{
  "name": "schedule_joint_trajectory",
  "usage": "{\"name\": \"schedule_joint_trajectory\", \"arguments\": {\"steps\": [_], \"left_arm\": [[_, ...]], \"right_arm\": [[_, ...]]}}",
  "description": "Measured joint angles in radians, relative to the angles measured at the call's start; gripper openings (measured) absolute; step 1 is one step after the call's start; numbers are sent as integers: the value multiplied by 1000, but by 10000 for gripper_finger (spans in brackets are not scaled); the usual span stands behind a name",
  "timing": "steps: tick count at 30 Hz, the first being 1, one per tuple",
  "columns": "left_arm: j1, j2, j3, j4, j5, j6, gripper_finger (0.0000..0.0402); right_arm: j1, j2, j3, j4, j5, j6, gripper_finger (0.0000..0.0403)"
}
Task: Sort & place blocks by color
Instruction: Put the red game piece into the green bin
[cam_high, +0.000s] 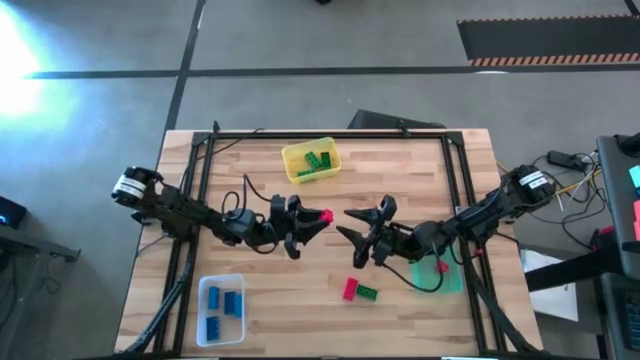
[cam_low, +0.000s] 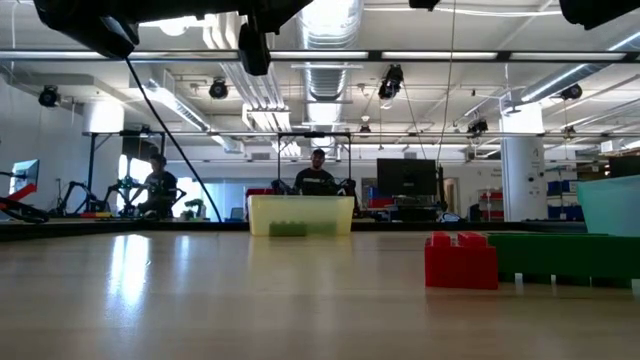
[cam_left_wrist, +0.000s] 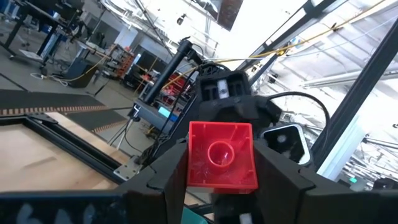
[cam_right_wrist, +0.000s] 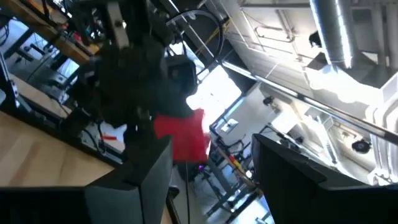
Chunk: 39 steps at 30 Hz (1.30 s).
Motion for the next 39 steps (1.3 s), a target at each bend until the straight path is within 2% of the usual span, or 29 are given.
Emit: {"name": "schedule_joint_trajectory", "arguments": {"steps": [14,25,30,34,39], "left_arm": [[0,0,-15,-16,-6,0,140],[3,0,-16,-16,-8,-32,141],[2,0,-16,32,-7,-98,141],[3,0,-16,42,10,-106,141],[3,0,-16,45,17,-109,141]], "right_arm": [[-3,0,22,-55,-2,18,201],[-3,0,22,-56,-22,-10,271],[-3,-1,25,-59,-60,-63,274],[-20,4,50,-62,-61,-41,274],[-22,11,73,-158,-60,21,274]]}}
